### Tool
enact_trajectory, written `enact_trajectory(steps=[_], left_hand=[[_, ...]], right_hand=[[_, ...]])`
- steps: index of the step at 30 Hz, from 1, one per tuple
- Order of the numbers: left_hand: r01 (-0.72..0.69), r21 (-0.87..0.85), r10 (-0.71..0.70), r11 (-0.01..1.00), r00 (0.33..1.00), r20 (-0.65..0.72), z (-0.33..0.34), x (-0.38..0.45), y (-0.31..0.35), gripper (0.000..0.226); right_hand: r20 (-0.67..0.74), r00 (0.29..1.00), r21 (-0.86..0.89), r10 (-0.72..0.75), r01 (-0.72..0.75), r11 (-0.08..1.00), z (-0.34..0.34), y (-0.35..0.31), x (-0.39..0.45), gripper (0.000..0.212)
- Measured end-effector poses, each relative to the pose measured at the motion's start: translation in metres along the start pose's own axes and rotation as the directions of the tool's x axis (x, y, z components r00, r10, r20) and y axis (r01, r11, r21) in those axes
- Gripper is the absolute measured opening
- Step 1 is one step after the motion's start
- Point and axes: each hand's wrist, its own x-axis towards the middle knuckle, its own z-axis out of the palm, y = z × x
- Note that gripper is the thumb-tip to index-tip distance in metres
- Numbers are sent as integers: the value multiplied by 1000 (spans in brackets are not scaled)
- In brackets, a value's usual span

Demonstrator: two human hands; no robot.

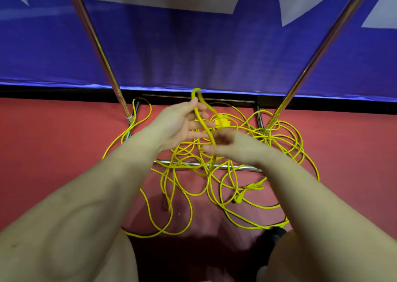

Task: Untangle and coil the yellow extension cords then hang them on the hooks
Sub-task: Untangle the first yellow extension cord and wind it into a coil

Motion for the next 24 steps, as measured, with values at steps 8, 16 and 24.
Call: enact_trajectory(steps=[8,16,24], left_hand=[[135,319,-166,938,984,70,-10,2,-13,37],[-26,688,-151,725,969,196,0,-3,-29,21],[10,-78,-10,997,1000,-4,2,-2,-4,25]], right_hand=[[-179,981,647,78,58,760,-22,-17,-3,18],[-195,956,921,217,102,376,-44,-9,0,23],[133,991,197,-1,-25,980,3,-4,-5,24]])
